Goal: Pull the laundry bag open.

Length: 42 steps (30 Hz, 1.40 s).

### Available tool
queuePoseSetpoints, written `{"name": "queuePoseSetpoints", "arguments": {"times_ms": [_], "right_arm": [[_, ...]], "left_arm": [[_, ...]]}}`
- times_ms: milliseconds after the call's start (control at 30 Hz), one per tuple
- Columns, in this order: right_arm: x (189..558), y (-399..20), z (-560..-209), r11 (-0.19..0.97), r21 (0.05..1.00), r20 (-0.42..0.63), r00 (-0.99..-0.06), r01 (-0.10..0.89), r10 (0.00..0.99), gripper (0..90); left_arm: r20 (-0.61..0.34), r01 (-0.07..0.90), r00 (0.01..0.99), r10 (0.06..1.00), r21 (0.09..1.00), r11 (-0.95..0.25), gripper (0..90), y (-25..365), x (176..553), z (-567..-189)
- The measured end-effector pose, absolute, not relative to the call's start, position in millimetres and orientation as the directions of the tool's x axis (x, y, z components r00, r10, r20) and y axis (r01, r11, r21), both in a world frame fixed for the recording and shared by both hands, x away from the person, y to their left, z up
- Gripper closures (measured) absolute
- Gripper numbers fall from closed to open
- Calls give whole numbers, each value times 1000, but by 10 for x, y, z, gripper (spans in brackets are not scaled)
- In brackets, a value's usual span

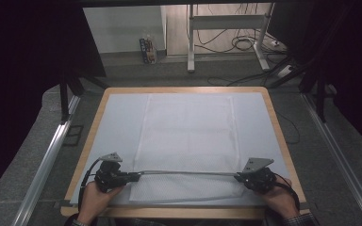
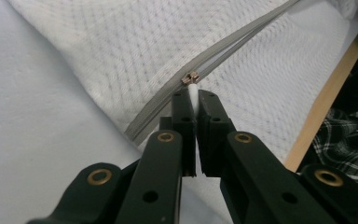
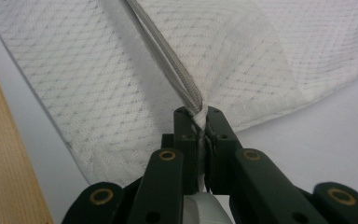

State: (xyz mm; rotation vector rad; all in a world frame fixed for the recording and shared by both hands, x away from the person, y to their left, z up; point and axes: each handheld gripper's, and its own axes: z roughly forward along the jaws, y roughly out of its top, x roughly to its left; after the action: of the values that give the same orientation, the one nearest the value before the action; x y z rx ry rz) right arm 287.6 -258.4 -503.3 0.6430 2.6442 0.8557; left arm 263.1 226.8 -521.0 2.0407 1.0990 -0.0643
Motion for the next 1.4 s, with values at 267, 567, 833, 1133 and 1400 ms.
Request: {"name": "queuePoseSetpoints", "arguments": {"times_ms": [267,567,833,1133,1400], "right_arm": [[2880,-2588,-5035,723,606,-128,-857,331,499,845],[2885,-2596,-5033,720,606,-125,-854,338,505,846],[2886,-2602,-5033,717,606,-109,-856,345,505,847],[2883,-2593,-5043,727,600,-119,-861,334,494,832],[2900,-2664,-5039,704,614,-106,-846,357,522,590]], "left_arm": [[-381,731,599,704,619,-286,871,2375,2598,-5221],[-358,743,571,739,609,-279,871,2474,2567,-5238],[-324,751,548,771,597,-282,872,2500,2559,-5238],[-317,758,547,775,581,-297,870,2467,2573,-5263],[-282,741,564,776,587,-325,854,2433,2568,-5277]]}}
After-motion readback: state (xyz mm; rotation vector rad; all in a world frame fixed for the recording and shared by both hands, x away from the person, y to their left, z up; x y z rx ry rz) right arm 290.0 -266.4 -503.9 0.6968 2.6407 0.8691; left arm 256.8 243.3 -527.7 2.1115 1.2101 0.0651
